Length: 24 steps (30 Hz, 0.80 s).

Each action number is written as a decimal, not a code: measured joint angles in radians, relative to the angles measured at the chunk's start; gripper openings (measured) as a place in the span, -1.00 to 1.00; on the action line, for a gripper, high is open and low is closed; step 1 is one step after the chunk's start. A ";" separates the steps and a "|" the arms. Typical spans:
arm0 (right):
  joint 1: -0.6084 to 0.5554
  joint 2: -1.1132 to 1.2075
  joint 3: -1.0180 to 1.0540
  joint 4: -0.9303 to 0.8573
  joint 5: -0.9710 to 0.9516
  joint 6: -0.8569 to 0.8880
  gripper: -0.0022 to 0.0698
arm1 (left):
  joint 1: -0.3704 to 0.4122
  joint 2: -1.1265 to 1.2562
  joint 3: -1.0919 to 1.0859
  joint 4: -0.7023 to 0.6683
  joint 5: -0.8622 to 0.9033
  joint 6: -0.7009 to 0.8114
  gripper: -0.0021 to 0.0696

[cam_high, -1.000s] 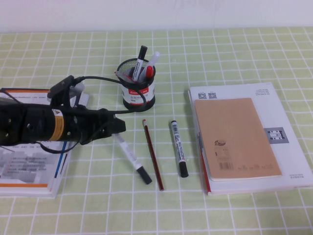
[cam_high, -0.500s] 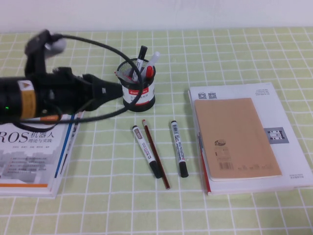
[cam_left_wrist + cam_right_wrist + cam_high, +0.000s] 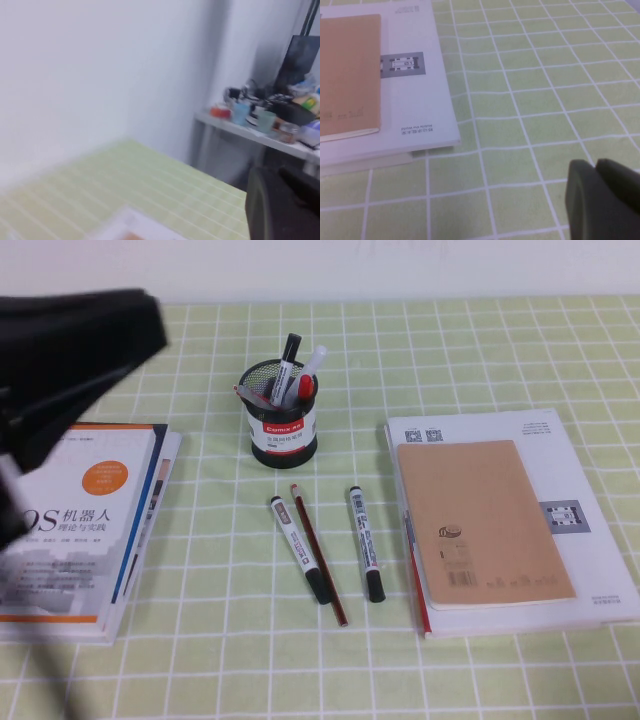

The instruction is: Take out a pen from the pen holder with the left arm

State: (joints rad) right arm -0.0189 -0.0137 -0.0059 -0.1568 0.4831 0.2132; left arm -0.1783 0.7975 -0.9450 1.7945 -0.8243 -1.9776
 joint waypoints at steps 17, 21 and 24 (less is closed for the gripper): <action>0.000 0.000 0.000 0.000 0.000 0.000 -0.97 | 0.000 -0.358 0.195 -0.014 0.536 -0.058 -0.94; 0.000 0.000 0.000 0.000 0.000 0.000 -0.97 | 0.000 -0.473 0.385 -0.020 0.612 -0.167 -0.94; 0.000 0.000 0.000 0.000 0.000 0.000 -0.97 | 0.000 -0.515 0.487 -0.022 0.628 -0.221 -0.94</action>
State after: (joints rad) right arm -0.0189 -0.0137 -0.0059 -0.1568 0.4831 0.2132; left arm -0.1783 0.2824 -0.4584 1.7722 -0.1967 -2.1989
